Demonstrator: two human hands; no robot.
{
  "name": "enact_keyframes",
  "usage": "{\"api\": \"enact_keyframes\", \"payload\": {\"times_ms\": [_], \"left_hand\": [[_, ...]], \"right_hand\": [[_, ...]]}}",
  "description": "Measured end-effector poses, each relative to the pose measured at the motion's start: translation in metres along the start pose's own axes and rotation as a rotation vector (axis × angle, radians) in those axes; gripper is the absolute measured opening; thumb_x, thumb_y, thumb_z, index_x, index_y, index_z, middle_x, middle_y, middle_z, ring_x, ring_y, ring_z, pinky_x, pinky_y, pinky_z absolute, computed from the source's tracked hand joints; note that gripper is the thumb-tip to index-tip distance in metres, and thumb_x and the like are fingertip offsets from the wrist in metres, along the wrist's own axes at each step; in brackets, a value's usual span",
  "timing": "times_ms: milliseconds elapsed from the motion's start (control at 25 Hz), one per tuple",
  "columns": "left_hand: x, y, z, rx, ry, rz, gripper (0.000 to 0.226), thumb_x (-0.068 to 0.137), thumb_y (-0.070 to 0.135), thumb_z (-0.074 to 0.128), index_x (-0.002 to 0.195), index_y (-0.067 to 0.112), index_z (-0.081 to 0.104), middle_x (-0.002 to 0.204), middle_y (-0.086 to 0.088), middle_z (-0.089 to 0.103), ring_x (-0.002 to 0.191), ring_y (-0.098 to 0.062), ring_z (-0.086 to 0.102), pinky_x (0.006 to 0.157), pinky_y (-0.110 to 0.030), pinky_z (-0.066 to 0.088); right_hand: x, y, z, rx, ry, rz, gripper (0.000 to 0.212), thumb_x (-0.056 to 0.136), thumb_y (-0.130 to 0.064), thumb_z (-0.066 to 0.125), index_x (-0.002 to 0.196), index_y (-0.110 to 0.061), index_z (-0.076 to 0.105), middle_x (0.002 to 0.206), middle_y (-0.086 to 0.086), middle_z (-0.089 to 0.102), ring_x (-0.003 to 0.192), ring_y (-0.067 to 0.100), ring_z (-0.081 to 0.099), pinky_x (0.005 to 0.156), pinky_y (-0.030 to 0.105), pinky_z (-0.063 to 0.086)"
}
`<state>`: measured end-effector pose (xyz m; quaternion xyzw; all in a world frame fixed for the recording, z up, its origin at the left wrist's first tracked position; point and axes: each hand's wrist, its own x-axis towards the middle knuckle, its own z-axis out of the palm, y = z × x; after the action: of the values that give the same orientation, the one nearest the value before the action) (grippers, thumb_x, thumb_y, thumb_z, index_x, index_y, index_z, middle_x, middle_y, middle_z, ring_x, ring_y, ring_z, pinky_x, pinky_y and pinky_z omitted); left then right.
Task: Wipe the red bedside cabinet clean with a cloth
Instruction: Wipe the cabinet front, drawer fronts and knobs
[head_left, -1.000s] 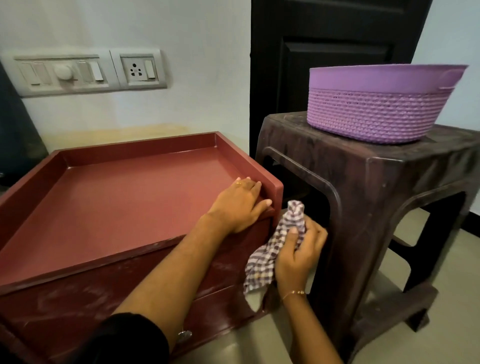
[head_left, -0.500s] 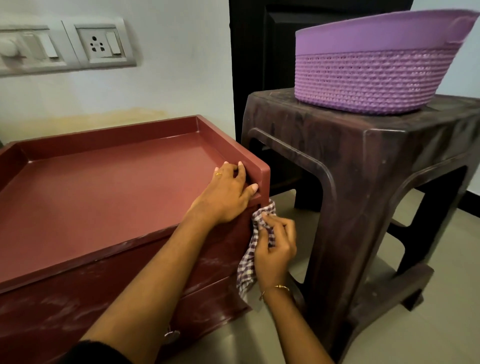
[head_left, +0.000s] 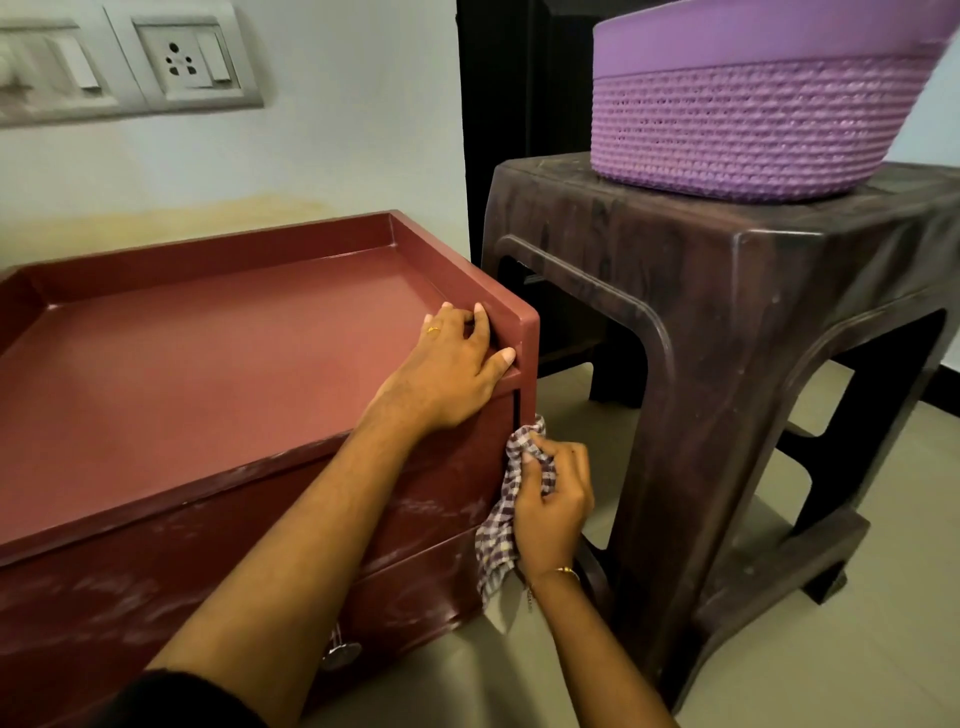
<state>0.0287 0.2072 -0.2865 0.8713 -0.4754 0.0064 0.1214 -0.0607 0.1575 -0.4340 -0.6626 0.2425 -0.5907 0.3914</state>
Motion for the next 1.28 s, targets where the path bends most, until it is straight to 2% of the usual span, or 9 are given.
{"api": "enact_keyframes", "payload": {"times_ms": [120, 280, 440, 520, 680, 840, 960, 1120, 1280], "left_hand": [[0.001, -0.001, -0.001, 0.022, 0.007, -0.005, 0.065, 0.098, 0.041, 0.025, 0.147, 0.003, 0.004, 0.151, -0.015, 0.017, 0.144, -0.030, 0.009, 0.118, -0.039, -0.005], [0.002, -0.001, 0.002, 0.026, 0.018, -0.003, 0.065, 0.098, 0.041, 0.025, 0.148, 0.004, 0.005, 0.151, -0.015, 0.017, 0.144, -0.031, 0.009, 0.118, -0.040, -0.004], [0.004, -0.005, 0.002, 0.019, 0.009, -0.004, 0.066, 0.098, 0.042, 0.025, 0.148, 0.005, 0.005, 0.152, -0.016, 0.016, 0.145, -0.030, 0.007, 0.118, -0.040, -0.005], [0.005, -0.005, 0.002, 0.000, 0.016, -0.001, 0.065, 0.098, 0.042, 0.028, 0.148, 0.005, 0.007, 0.151, -0.017, 0.020, 0.144, -0.031, 0.009, 0.118, -0.041, -0.003], [-0.005, -0.009, -0.012, -0.121, 0.164, 0.003, 0.054, 0.098, 0.030, 0.039, 0.144, 0.006, 0.027, 0.146, -0.017, 0.036, 0.141, -0.030, 0.022, 0.119, -0.045, 0.004], [-0.045, -0.040, -0.033, -0.103, 0.286, -0.032, 0.038, 0.095, 0.022, 0.047, 0.130, 0.009, 0.053, 0.140, -0.013, 0.049, 0.132, -0.027, 0.042, 0.116, -0.038, 0.021], [-0.083, -0.058, -0.031, -0.098, 0.304, -0.041, 0.030, 0.092, 0.019, 0.053, 0.118, 0.007, 0.063, 0.129, -0.012, 0.059, 0.122, -0.025, 0.051, 0.101, -0.027, 0.035], [-0.095, -0.064, -0.035, -0.126, 0.327, -0.089, 0.027, 0.092, 0.016, 0.052, 0.113, 0.005, 0.066, 0.124, -0.011, 0.063, 0.118, -0.023, 0.054, 0.095, -0.024, 0.037], [-0.097, -0.066, -0.034, -0.132, 0.292, -0.099, 0.025, 0.093, 0.014, 0.051, 0.108, 0.003, 0.068, 0.121, -0.014, 0.064, 0.112, -0.026, 0.057, 0.091, -0.026, 0.040]], "right_hand": [[0.022, -0.019, 0.002, 0.027, 0.015, -0.016, 0.015, 0.085, -0.003, 0.058, 0.095, 0.001, 0.068, 0.089, -0.001, 0.053, 0.082, 0.023, 0.058, 0.074, 0.008, 0.043], [0.017, -0.009, 0.008, 0.014, 0.036, -0.047, 0.018, 0.088, -0.010, 0.056, 0.098, -0.001, 0.067, 0.092, -0.004, 0.051, 0.084, 0.023, 0.058, 0.074, 0.020, 0.046], [-0.017, 0.019, 0.000, -0.057, -0.036, 0.010, 0.024, 0.088, -0.017, 0.049, 0.096, -0.002, 0.066, 0.092, -0.003, 0.049, 0.083, 0.033, 0.060, 0.072, 0.017, 0.044], [-0.007, 0.007, 0.000, -0.044, -0.032, 0.033, 0.023, 0.087, -0.011, 0.051, 0.100, 0.000, 0.066, 0.095, -0.001, 0.049, 0.086, 0.026, 0.059, 0.077, 0.014, 0.046], [0.034, -0.044, 0.014, 0.083, 0.162, -0.027, 0.026, 0.089, -0.005, 0.054, 0.112, 0.004, 0.063, 0.102, 0.005, 0.051, 0.092, 0.004, 0.050, 0.082, -0.007, 0.031], [0.041, -0.059, 0.026, 0.111, 0.287, -0.016, 0.027, 0.087, -0.009, 0.060, 0.110, 0.005, 0.064, 0.104, 0.018, 0.058, 0.091, 0.013, 0.051, 0.078, -0.010, 0.029], [0.029, -0.066, 0.030, 0.081, 0.302, 0.067, 0.022, 0.085, -0.007, 0.064, 0.103, 0.006, 0.066, 0.102, 0.021, 0.059, 0.085, 0.013, 0.053, 0.074, -0.008, 0.030], [-0.008, -0.087, 0.042, 0.016, 0.143, -0.112, 0.016, 0.080, -0.003, 0.065, 0.091, 0.008, 0.067, 0.089, 0.024, 0.060, 0.080, 0.024, 0.059, 0.075, 0.002, 0.033], [0.005, -0.086, 0.027, -0.012, 0.003, -0.138, 0.018, 0.085, -0.004, 0.061, 0.098, 0.006, 0.067, 0.096, 0.023, 0.060, 0.086, 0.030, 0.059, 0.072, 0.004, 0.030]]}}
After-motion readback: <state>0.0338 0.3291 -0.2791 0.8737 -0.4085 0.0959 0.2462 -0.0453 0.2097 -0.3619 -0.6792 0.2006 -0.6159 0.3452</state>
